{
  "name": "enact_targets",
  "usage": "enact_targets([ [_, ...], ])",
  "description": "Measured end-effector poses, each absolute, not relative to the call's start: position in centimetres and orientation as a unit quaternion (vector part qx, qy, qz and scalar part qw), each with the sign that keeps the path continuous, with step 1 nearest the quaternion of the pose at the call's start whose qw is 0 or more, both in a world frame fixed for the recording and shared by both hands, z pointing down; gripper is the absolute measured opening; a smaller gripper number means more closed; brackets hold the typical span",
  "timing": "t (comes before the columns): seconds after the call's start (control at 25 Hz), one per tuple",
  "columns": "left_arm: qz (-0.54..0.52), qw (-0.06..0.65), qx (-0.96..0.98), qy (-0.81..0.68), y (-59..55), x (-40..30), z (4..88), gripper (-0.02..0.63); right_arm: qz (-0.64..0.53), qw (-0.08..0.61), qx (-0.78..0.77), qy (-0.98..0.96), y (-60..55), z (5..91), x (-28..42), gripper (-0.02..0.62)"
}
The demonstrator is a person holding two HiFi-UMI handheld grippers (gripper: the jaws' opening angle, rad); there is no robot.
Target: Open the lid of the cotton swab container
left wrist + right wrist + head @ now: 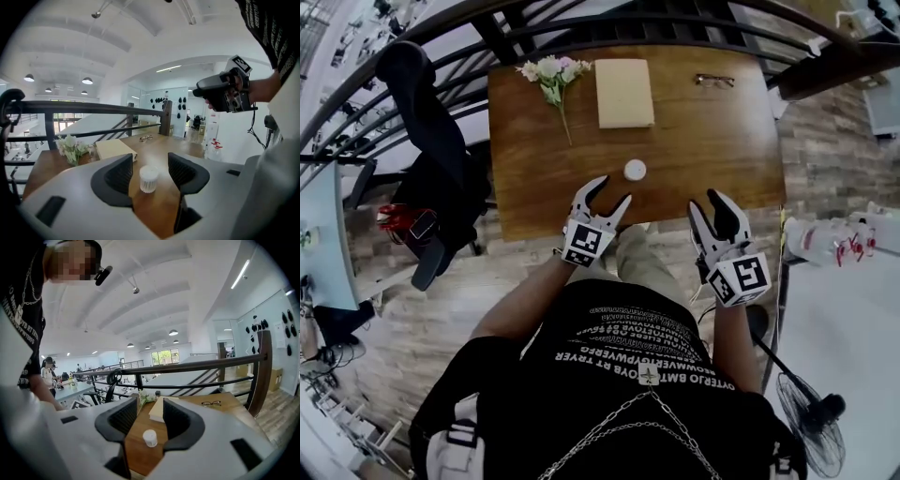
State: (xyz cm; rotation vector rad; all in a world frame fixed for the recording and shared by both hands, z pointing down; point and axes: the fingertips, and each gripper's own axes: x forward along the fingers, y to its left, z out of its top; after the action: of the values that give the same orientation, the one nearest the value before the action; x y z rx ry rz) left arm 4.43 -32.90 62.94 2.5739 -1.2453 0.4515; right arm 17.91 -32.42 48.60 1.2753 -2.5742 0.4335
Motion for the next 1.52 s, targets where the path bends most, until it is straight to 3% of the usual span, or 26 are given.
enact_targets([
  [0.72, 0.259, 0.119, 0.872, -0.397, -37.1, 8.4, 76.2, 0.282, 0.168, 0.13, 0.402, -0.891, -37.0, 51.8, 19.6, 0.161],
  [1.52, 0.284, 0.127, 0.862, -0.4, -38.0, 8.5, 76.5, 0.268, 0.179, 0.129, 0.373, -0.901, -36.9, 52.2, 18.3, 0.161],
])
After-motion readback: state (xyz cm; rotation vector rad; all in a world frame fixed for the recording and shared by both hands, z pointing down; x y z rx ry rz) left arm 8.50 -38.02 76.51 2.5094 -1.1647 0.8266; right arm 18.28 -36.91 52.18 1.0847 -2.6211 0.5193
